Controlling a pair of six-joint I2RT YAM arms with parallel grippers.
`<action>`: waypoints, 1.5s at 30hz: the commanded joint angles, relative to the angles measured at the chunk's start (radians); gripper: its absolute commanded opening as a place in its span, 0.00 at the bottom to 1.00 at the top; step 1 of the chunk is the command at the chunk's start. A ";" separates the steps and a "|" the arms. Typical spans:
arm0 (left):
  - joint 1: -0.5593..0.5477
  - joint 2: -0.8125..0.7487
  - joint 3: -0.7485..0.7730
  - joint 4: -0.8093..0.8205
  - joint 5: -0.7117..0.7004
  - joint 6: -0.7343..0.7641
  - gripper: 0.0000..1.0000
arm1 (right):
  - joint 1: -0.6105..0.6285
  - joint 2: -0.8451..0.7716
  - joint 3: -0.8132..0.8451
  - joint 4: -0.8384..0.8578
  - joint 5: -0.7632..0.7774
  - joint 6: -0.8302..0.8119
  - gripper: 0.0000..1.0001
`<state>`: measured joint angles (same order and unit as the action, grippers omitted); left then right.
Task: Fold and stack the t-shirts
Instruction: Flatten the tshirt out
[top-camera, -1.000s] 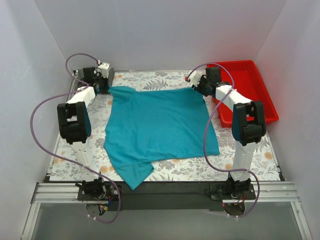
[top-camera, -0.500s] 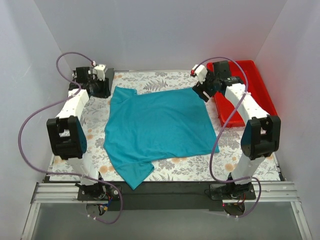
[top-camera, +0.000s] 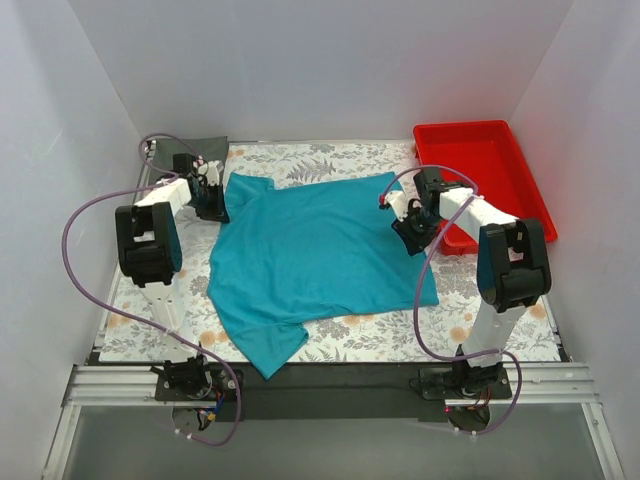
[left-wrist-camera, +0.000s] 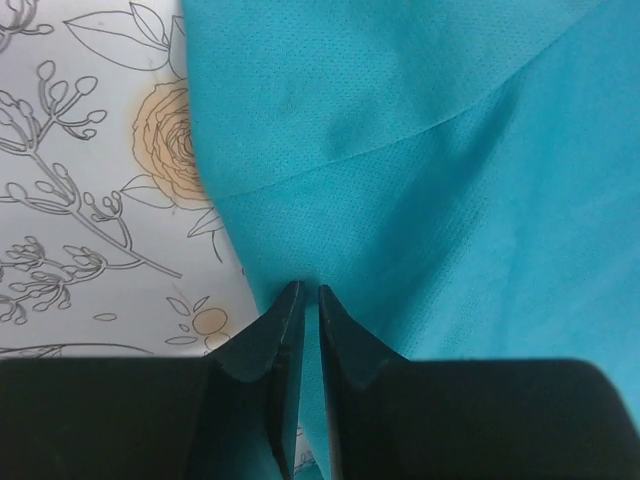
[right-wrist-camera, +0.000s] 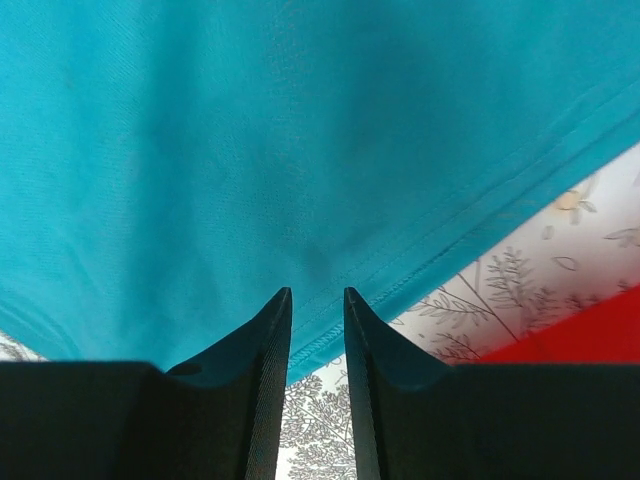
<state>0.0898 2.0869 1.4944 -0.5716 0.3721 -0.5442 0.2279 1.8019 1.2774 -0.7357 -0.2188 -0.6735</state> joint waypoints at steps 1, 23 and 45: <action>0.004 0.053 0.038 -0.007 -0.011 -0.034 0.09 | 0.002 0.043 -0.026 -0.025 0.045 -0.018 0.33; 0.070 -0.244 0.115 -0.249 0.135 0.202 0.36 | 0.008 -0.093 0.140 -0.172 -0.105 0.035 0.38; -0.122 -0.735 -0.815 -0.315 -0.105 0.520 0.24 | 0.027 -0.102 -0.262 -0.059 0.047 0.006 0.33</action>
<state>-0.0284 1.3838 0.7341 -0.9352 0.3603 -0.0589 0.2520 1.6936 1.0466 -0.8272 -0.2089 -0.6548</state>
